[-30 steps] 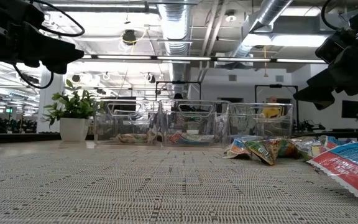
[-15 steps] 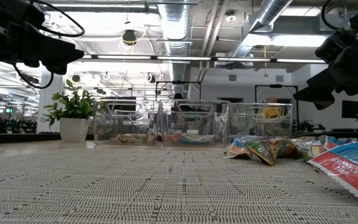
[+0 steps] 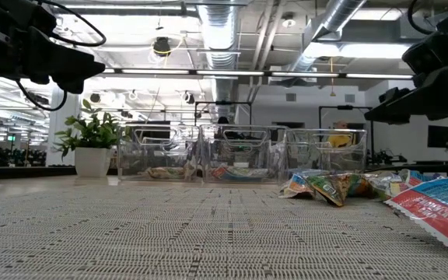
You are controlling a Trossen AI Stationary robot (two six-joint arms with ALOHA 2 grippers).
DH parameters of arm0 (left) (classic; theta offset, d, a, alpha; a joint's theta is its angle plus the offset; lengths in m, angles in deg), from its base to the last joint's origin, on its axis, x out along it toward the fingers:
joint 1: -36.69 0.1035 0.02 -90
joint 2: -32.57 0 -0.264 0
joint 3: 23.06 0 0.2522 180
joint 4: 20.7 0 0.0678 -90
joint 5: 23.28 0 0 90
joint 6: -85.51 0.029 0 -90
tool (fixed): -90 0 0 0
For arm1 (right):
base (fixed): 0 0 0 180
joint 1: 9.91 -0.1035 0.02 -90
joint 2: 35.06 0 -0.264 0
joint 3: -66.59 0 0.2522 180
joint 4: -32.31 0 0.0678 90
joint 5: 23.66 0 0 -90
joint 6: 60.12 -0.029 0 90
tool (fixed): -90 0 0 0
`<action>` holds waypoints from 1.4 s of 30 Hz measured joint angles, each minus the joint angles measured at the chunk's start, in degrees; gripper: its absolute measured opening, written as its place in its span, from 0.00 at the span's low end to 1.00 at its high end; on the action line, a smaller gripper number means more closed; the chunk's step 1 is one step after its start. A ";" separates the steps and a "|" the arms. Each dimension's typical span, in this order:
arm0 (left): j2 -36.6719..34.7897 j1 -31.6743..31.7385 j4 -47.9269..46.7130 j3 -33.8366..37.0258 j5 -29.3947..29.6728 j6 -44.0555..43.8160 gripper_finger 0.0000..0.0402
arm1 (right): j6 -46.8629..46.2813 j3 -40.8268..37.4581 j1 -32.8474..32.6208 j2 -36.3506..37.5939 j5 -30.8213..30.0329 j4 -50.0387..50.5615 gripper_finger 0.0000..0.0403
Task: Pick and place Granola Bars by type
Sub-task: Put the blue granola bar into the right transparent bin
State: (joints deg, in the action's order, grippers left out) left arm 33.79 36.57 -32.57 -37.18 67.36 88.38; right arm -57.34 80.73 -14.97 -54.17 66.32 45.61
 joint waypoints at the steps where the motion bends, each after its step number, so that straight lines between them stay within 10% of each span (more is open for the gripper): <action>1: 0.00 0.00 0.00 0.00 0.00 0.00 0.38 | 0.09 0.00 0.00 0.01 0.01 0.01 0.56; 6: 0.00 0.00 0.00 -0.01 0.00 -0.02 0.38 | -2.79 -0.02 -0.05 -0.01 0.02 -0.59 0.56; 13: 0.02 0.00 0.00 0.00 -0.01 -0.02 0.38 | -50.74 4.63 -0.98 -1.72 0.13 -1.34 0.56; 18: 0.02 0.00 0.00 -0.01 -0.02 -0.04 0.38 | -67.00 8.62 -0.96 -7.46 0.01 -1.21 0.56; 29: 0.02 0.00 0.00 -0.02 -0.02 -0.07 0.38 | -67.90 22.01 -3.33 -27.95 0.09 4.20 0.56; 42: 0.02 0.00 0.00 0.00 -0.02 -0.07 0.38 | -68.87 42.01 -1.57 -55.46 -9.23 34.29 0.56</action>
State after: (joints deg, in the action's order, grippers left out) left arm 33.81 36.57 -32.57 -37.18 67.34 88.32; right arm -126.21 122.74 -16.54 -109.63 57.09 79.91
